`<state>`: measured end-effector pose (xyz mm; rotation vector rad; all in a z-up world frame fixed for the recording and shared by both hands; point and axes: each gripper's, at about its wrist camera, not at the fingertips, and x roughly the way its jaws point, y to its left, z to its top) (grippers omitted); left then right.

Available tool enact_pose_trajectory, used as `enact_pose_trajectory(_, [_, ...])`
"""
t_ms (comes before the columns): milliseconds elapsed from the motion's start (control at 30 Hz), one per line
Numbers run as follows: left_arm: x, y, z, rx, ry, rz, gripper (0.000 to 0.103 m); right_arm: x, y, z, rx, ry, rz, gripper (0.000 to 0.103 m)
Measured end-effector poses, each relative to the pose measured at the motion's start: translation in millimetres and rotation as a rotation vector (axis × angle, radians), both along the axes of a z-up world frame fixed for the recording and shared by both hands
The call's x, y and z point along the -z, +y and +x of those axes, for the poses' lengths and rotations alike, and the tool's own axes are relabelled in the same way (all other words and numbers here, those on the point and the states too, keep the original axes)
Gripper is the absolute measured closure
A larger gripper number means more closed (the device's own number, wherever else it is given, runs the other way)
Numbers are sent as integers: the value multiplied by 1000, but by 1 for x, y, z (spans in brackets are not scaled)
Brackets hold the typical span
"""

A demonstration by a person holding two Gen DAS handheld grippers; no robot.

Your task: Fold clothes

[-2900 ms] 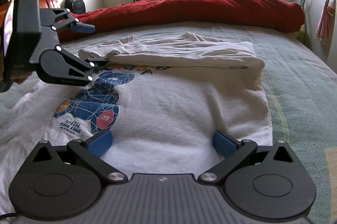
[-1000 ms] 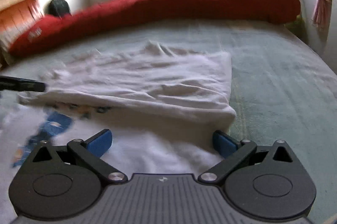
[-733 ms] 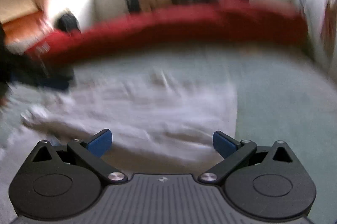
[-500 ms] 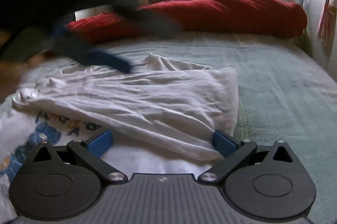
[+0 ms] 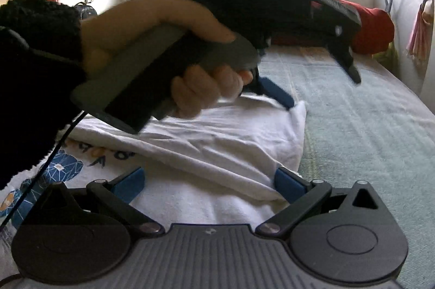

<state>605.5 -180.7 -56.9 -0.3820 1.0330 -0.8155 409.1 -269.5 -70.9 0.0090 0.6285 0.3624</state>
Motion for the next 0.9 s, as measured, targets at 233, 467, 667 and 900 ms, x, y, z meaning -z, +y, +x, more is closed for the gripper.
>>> enact_pose_trajectory(233, [3, -14, -10, 87, -1, 74, 10, 0, 1, 0, 2, -1, -6, 0])
enact_pose_trajectory(467, [-3, -8, 5, -1, -11, 71, 11, 1, -4, 4, 1, 0, 28, 0])
enact_pose_trajectory(667, [-22, 19, -13, 12, -21, 86, 9, 2, -4, 3, 2, -1, 19, 0])
enact_pose_trajectory(900, [8, 18, 1, -81, -40, 170, 10, 2, -4, 3, 4, -1, 23, 0])
